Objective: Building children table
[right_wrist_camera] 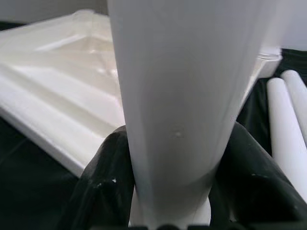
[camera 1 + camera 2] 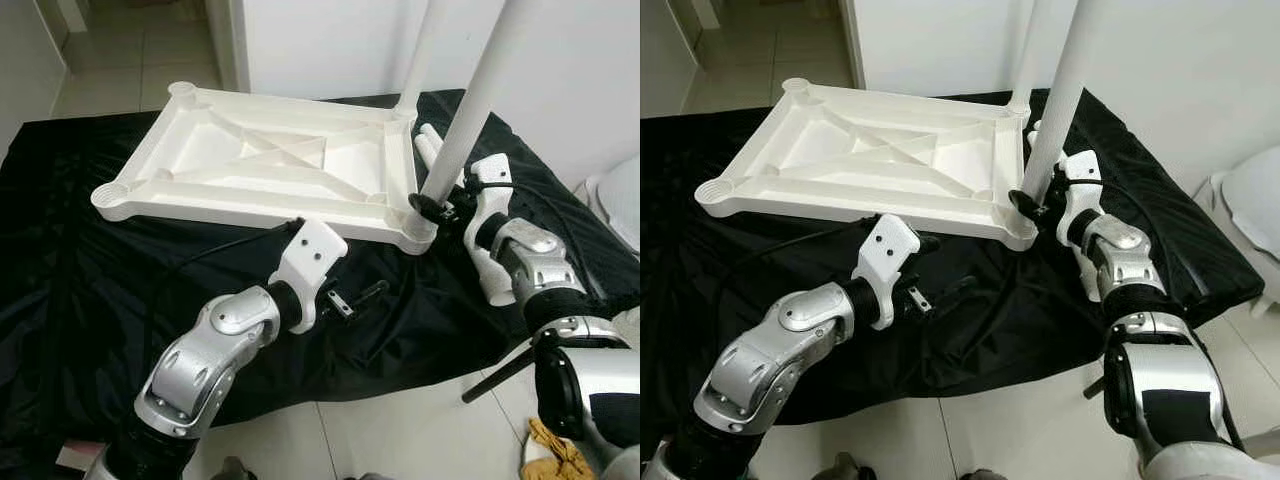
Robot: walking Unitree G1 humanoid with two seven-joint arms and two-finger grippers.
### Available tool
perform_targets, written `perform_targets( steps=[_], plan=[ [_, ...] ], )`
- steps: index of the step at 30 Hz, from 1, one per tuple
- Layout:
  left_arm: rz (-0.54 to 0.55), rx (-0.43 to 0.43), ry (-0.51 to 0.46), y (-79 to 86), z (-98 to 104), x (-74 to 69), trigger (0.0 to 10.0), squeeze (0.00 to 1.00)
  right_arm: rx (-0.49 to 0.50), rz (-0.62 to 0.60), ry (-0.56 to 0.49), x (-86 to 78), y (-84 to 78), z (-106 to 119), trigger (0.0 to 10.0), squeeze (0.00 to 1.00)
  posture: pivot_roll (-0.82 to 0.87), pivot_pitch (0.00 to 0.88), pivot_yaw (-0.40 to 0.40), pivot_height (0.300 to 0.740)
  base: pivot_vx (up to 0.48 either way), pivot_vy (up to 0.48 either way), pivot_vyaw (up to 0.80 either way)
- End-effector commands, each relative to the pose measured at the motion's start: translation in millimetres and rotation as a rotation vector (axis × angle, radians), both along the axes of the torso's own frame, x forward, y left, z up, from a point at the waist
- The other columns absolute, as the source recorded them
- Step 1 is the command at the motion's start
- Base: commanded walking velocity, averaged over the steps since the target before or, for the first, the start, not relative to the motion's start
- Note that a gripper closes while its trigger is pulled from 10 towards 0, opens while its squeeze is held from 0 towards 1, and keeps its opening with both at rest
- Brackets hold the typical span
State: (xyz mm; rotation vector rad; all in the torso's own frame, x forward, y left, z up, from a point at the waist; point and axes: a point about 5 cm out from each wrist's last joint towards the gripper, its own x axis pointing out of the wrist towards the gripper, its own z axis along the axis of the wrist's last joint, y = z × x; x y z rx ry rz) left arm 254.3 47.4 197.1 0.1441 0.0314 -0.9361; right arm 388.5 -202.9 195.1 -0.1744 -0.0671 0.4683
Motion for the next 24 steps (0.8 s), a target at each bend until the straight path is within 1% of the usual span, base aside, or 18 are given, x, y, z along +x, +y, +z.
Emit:
perform_targets(
  steps=[1,3,4,5,7,9,10,11,12,13,14,16,17,18,19,21,23,24],
  plan=[
    [0.014,0.013,0.017,0.4,-2,1.5,10.0,0.0,0.048,-0.08,0.027,-0.4,0.2,-10,0.0,0.0,-0.01,0.08,-0.009,0.74,0.0,0.0,0.0],
    [0.017,0.015,0.02,0.3,-2,2.0,10.0,0.0,0.091,-0.158,0.025,0.0,1.5,-13,0.0,0.0,-0.01,0.08,-0.009,0.74,0.0,0.0,0.0],
    [0.017,0.015,0.02,0.3,-2,2.0,10.0,0.0,0.091,-0.158,0.025,0.0,1.5,-13,0.0,0.0,-0.01,0.08,-0.009,0.74,0.0,0.0,0.0],
    [0.02,0.017,0.018,0.1,-2,2.7,10.0,0.0,0.15,-0.248,0.017,0.1,4.6,-17,0.0,0.0,-0.01,0.081,-0.008,0.74,0.0,0.0,0.0],
    [0.02,0.017,0.018,0.1,-2,2.7,10.0,0.0,0.15,-0.248,0.017,0.1,4.6,-17,0.0,0.0,-0.01,0.081,-0.008,0.74,0.0,0.0,0.0],
    [0.021,0.017,0.019,0.0,-1,2.9,10.0,0.0,0.165,-0.296,0.004,-0.3,7.3,-19,0.0,0.0,-0.01,0.08,-0.007,0.74,0.0,0.0,0.0],
    [0.021,0.017,0.019,0.0,-1,2.9,10.0,0.0,0.165,-0.296,0.004,-0.3,7.3,-19,0.0,0.0,-0.01,0.08,-0.007,0.74,0.0,0.0,0.0],
    [0.022,0.018,0.02,0.0,-1,3.0,10.0,0.0,0.172,-0.343,0.003,-0.6,9.8,-21,0.0,0.0,-0.01,0.079,-0.006,0.74,0.0,0.0,0.0],
    [0.022,0.018,0.02,0.0,-1,3.0,10.0,0.0,0.172,-0.343,0.003,-0.6,9.8,-21,0.0,0.0,-0.01,0.079,-0.006,0.74,0.0,0.0,0.0],
    [0.022,0.019,0.02,0.0,-1,2.9,10.0,0.0,0.209,-0.387,0.015,-1.0,14.3,-25,0.0,0.0,-0.02,0.078,-0.004,0.74,0.0,0.0,0.0],
    [0.022,0.019,0.02,0.0,-1,2.9,10.0,0.0,0.209,-0.387,0.015,-1.0,14.3,-25,0.0,0.0,-0.02,0.078,-0.004,0.74,0.0,0.0,0.0],
    [0.021,0.02,0.02,0.1,-1,2.9,10.0,0.0,0.236,-0.49,0.016,-3.6,24.5,-30,0.0,0.0,-0.02,0.078,-0.005,0.74,0.0,0.0,0.0],
    [0.021,0.02,0.02,0.1,-1,2.9,10.0,0.0,0.236,-0.49,0.016,-3.6,24.5,-30,0.0,0.0,-0.02,0.078,-0.005,0.74,0.0,0.0,0.0],
    [0.021,0.021,0.019,0.0,-1,3.2,10.0,0.0,0.25,-0.541,0.013,-5.3,28.3,-33,0.0,0.0,-0.02,0.078,-0.005,0.74,0.0,0.0,0.0],
    [0.021,0.021,0.019,0.0,-1,3.2,10.0,0.0,0.25,-0.541,0.013,-5.3,28.3,-33,0.0,0.0,-0.02,0.078,-0.005,0.74,0.0,0.0,0.0],
    [0.022,0.021,0.02,-0.3,0,3.8,10.0,0.0,0.269,-0.626,0.016,-8.8,37.2,-37,0.0,0.0,-0.02,0.075,-0.003,0.74,0.0,0.0,0.0],
    [0.022,0.021,0.02,-0.3,0,3.8,10.0,0.0,0.269,-0.626,0.016,-8.8,37.2,-37,0.0,0.0,-0.02,0.075,-0.003,0.74,0.0,0.0,0.0],
    [0.02,0.02,0.022,-1.0,0,4.0,10.0,0.0,0.269,-0.675,0.023,-10.9,42.6,-40,0.0,0.0,-0.02,0.073,-0.004,0.74,0.0,0.0,0.0]
  ],
)
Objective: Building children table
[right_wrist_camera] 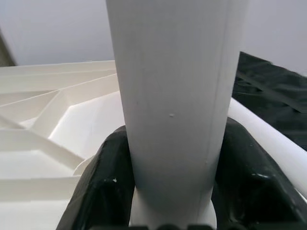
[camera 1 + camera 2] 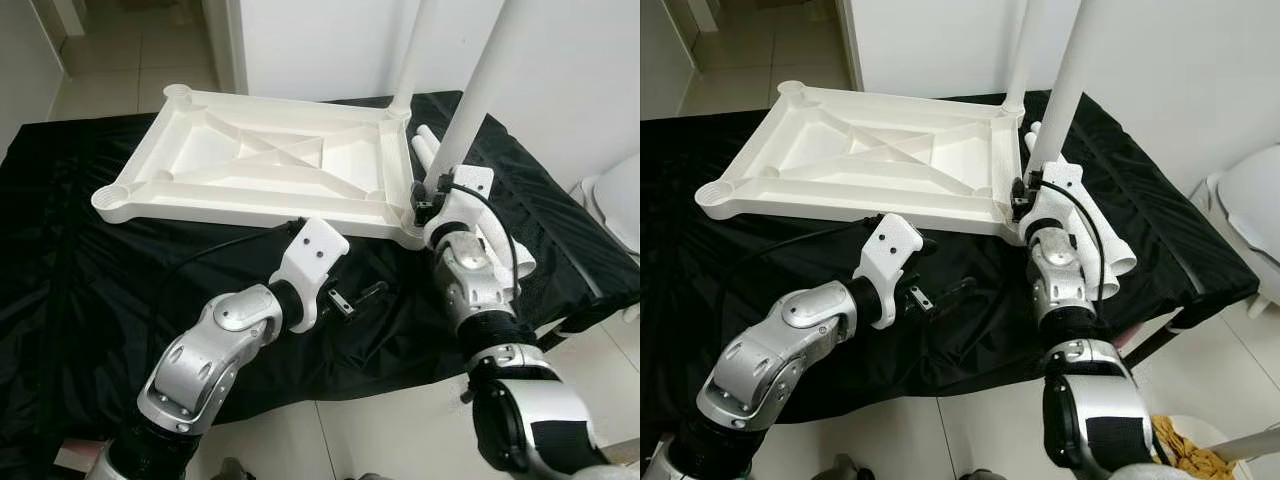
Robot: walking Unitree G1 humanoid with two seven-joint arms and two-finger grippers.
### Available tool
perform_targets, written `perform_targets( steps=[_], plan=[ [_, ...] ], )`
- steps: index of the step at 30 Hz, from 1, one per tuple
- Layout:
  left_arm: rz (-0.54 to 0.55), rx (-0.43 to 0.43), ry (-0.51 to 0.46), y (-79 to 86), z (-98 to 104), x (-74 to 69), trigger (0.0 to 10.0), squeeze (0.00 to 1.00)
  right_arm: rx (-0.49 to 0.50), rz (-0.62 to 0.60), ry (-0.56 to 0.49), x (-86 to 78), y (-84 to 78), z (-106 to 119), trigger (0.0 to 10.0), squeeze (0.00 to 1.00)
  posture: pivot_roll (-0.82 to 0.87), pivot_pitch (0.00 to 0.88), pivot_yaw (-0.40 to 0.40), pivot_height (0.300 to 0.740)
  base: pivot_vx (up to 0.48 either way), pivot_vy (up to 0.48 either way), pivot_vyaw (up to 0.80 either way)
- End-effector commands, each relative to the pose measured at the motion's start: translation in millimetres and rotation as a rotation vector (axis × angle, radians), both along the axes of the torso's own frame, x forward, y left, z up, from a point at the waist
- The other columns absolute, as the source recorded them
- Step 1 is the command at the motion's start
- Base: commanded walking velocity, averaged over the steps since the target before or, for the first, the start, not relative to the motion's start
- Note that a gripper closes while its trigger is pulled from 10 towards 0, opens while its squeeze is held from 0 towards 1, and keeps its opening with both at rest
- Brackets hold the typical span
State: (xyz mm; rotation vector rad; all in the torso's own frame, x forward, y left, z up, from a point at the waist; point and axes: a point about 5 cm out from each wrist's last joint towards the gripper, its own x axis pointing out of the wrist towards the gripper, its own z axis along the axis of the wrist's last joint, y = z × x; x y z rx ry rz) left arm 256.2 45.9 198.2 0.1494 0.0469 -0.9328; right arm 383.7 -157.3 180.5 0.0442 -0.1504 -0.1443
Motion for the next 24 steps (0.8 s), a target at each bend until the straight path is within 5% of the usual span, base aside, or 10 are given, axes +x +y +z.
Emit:
perform_targets(
  steps=[1,2,3,4,5,6,7,16,17,24],
  plan=[
    [0.015,0.008,0.012,-0.1,-1,2.2,10.0,0.0,0.053,-0.063,0.118,-7.4,5.9,-29,0.0,0.0,-0.02,0.071,-0.003,0.74,0.0,0.0,0.0],
    [0.015,0.008,0.012,-0.1,-1,2.2,10.0,0.0,0.053,-0.063,0.118,-7.4,5.9,-29,0.0,0.0,-0.02,0.071,-0.003,0.74,0.0,0.0,0.0],
    [0.015,0.008,0.015,-0.3,-2,2.4,10.0,0.0,0.074,-0.03,0.123,-8.7,15.8,-32,2.9,0.0,-0.02,0.069,-0.003,0.74,0.0,0.0,0.0],
    [0.015,0.008,0.015,-0.3,-2,2.4,10.0,0.0,0.074,-0.03,0.123,-8.7,15.8,-32,2.9,0.0,-0.02,0.069,-0.003,0.74,0.0,0.0,0.0],
    [0.016,0.01,0.016,-0.1,-2,2.6,10.0,0.0,0.082,0.002,0.125,-9.8,22.6,-33,9.0,0.0,-0.02,0.068,-0.003,0.74,0.0,0.0,0.0],
    [0.016,0.01,0.016,-0.1,-2,2.6,10.0,0.0,0.082,0.002,0.125,-9.8,22.6,-33,9.0,0.0,-0.02,0.068,-0.003,0.74,0.0,0.0,0.0],
    [0.019,0.012,0.016,0.5,-1,3.0,10.0,0.0,0.087,0.031,0.117,-10.3,24.7,-33,10.0,0.0,-0.01,0.064,-0.005,0.74,0.0,0.0,0.0],
    [0.032,0.013,0.014,1.2,-1,5.2,10.0,0.0,0.051,0.045,0.08,-9.0,8.3,-21,10.0,0.01,-0.02,0.052,-0.017,0.74,0.0,0.0,0.0],
    [0.033,0.012,0.013,0.7,-1,5.6,10.0,0.0,0.052,0.044,0.068,-8.7,5.4,-19,10.0,1.0,-0.02,0.047,-0.021,0.74,0.0,0.0,0.0],
    [0.036,0.008,0.009,-0.5,-2,6.4,10.0,0.0,0.013,0.097,0.06,-7.4,-0.1,-13,10.0,1.0,-0.02,0.034,-0.03,0.74,0.0,0.0,0.0]
  ],
)
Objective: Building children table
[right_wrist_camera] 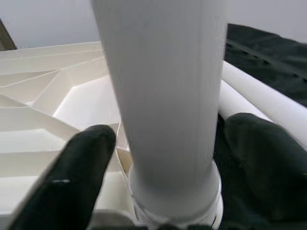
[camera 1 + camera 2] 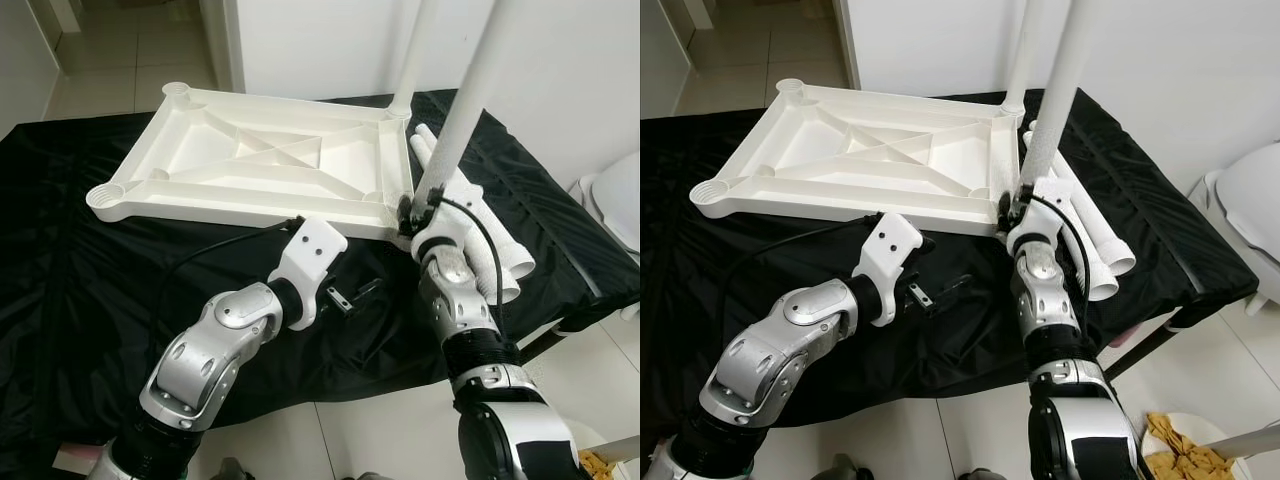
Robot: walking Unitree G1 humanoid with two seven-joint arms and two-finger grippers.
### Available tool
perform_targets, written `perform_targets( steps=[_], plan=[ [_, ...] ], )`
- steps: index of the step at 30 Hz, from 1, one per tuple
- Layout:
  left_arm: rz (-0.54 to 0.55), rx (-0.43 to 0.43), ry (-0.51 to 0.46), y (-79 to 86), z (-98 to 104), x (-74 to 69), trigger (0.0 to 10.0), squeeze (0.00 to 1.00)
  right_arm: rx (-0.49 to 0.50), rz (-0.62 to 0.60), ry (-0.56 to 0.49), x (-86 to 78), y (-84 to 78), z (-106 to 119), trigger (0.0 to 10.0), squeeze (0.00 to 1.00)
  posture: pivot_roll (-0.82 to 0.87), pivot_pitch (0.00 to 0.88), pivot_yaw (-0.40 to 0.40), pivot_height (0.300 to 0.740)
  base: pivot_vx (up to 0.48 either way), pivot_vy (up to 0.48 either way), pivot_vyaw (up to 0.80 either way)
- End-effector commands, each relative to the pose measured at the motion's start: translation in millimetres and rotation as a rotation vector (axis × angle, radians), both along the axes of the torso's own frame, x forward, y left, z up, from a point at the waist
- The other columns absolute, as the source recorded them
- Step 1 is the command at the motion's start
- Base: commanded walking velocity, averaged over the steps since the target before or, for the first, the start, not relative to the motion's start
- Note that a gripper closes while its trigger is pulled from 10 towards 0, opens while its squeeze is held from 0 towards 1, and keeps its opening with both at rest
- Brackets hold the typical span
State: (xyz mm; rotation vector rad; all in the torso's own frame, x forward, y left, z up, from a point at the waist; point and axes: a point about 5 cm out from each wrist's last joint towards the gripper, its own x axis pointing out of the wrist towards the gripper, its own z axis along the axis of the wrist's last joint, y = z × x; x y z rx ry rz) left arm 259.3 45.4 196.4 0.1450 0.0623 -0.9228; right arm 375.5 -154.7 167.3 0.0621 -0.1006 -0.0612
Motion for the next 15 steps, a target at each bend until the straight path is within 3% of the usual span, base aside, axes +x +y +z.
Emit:
perform_targets(
  steps=[1,7,15],
  plan=[
    [0.025,0.006,-0.006,-0.1,0.0,3.4,10.0,0.0,-0.007,0.031,0.012,0.7,-2.8,0.6,10.0,0.0,-0.02,0.033,-0.031,0.74,0.0,0.0,0.0],
    [0.025,0.006,-0.005,-0.8,-0.6,3.6,10.0,0.0,-0.014,0.115,0.005,-0.3,-2.8,2.3,10.0,0.0,-0.02,0.026,-0.033,0.74,0.0,0.0,0.0],
    [0.04,0.006,0.002,-1.1,0.0,5.3,10.0,0.0,-0.096,0.342,0.03,0.7,-11.4,1.4,10.0,0.0,-0.02,0.023,-0.032,0.74,0.0,0.0,0.0]
  ],
)
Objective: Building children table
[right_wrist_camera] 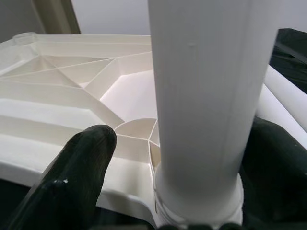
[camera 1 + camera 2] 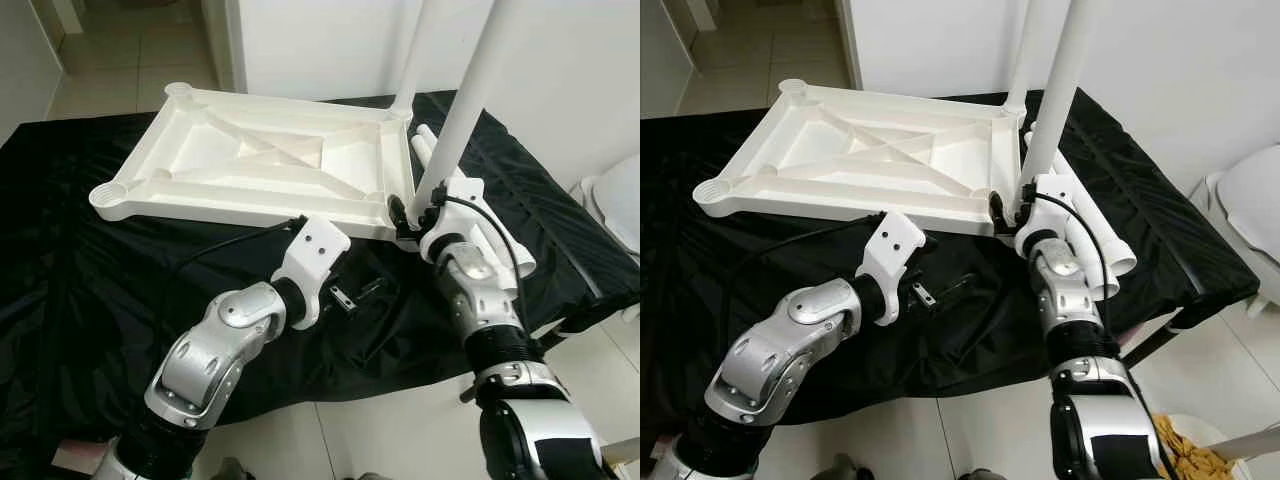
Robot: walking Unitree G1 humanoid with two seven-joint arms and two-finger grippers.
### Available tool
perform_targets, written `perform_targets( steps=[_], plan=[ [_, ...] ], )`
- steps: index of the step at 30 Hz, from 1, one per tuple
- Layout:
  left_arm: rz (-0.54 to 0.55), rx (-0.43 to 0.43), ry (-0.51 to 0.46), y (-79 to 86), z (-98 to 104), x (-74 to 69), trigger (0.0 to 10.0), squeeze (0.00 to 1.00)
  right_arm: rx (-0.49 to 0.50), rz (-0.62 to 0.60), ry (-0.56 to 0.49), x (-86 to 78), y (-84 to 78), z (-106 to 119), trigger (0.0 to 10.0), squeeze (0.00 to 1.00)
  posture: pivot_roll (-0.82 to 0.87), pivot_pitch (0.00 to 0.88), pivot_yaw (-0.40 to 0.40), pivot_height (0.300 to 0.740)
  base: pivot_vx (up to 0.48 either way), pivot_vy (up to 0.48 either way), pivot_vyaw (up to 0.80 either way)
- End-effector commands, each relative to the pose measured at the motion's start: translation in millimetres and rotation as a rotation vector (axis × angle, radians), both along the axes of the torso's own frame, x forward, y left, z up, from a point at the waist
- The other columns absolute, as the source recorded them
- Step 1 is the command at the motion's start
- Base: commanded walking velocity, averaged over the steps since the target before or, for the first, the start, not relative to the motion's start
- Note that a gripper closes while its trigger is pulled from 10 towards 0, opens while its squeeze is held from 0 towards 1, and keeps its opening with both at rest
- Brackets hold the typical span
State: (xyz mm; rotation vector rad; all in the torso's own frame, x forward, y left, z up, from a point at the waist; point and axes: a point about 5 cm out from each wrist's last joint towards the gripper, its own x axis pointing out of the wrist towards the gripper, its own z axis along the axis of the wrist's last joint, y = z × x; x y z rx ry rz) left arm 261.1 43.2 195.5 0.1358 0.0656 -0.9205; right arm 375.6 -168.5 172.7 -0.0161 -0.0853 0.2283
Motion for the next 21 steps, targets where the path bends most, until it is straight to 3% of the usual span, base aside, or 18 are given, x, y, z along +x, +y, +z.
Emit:
perform_targets(
  steps=[1,8,20,21],
  plan=[
    [0.037,0.017,-0.002,0.9,1,3.6,10.0,0.0,-0.034,0.093,0.017,1.0,0.3,-4,10.0,0.0,-0.02,0.023,-0.03,0.74,0.0,0.0,0.0],
    [0.034,0.032,-0.004,0.5,0,3.1,10.0,0.0,-0.127,0.185,-0.001,4.5,-12.7,1,10.0,0.0,-0.02,0.027,-0.026,0.74,0.0,0.0,0.0],
    [0.036,0.043,-0.005,2.2,0,2.1,10.0,0.0,-0.167,0.167,0.034,12.5,-31.1,6,10.0,0.0,0.0,0.03,-0.02,0.74,0.0,0.0,0.0],
    [0.037,0.044,-0.004,2.6,0,2.1,10.0,0.0,-0.167,0.165,0.036,12.9,-31.6,6,7.6,0.0,0.0,0.031,-0.018,0.74,0.0,0.0,0.0]
  ],
)
